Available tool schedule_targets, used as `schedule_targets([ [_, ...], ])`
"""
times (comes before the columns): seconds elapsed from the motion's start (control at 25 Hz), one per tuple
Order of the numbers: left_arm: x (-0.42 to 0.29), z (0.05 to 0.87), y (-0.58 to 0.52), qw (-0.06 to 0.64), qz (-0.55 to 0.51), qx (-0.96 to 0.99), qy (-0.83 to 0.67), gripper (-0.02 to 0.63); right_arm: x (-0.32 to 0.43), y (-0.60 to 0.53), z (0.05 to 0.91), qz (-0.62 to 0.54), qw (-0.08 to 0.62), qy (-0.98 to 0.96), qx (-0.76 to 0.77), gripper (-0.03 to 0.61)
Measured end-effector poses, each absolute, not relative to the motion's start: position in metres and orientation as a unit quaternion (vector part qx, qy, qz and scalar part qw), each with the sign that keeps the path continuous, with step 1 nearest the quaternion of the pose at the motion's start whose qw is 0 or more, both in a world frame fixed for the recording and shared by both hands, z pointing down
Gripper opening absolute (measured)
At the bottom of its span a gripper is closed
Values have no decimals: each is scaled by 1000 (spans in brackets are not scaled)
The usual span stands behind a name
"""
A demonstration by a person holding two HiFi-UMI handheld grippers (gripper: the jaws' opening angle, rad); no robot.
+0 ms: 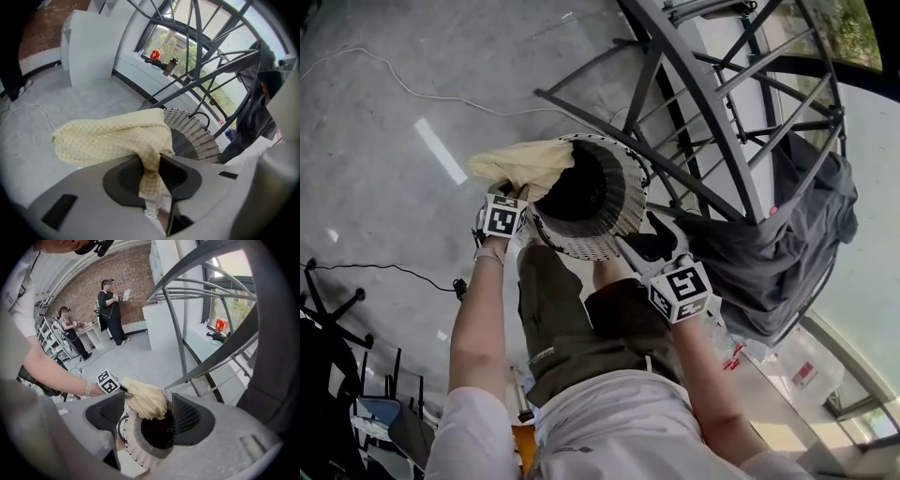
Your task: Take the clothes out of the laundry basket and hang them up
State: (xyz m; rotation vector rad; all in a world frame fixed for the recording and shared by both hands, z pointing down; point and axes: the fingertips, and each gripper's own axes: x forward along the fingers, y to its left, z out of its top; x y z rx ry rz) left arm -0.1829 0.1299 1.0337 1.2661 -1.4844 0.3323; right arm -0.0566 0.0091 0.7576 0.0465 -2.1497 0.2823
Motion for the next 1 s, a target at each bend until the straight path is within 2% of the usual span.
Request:
schedule_targets([
  [0.08, -182, 1018, 130, 529, 147, 548, -631, 66, -57, 12, 749, 118, 464, -877, 32, 313],
  [0.24, -183, 988, 134, 503, 173, 563, -633, 43, -63, 16, 731, 121, 449, -884, 45, 311],
  [0.72, -199, 865, 149, 475, 179, 578, -639, 35, -55, 23, 665, 125, 390, -909, 79, 311],
  [1.0, -208, 763, 141, 422, 168, 570, -684, 32, -40, 18, 627, 108, 353, -927, 62, 311],
])
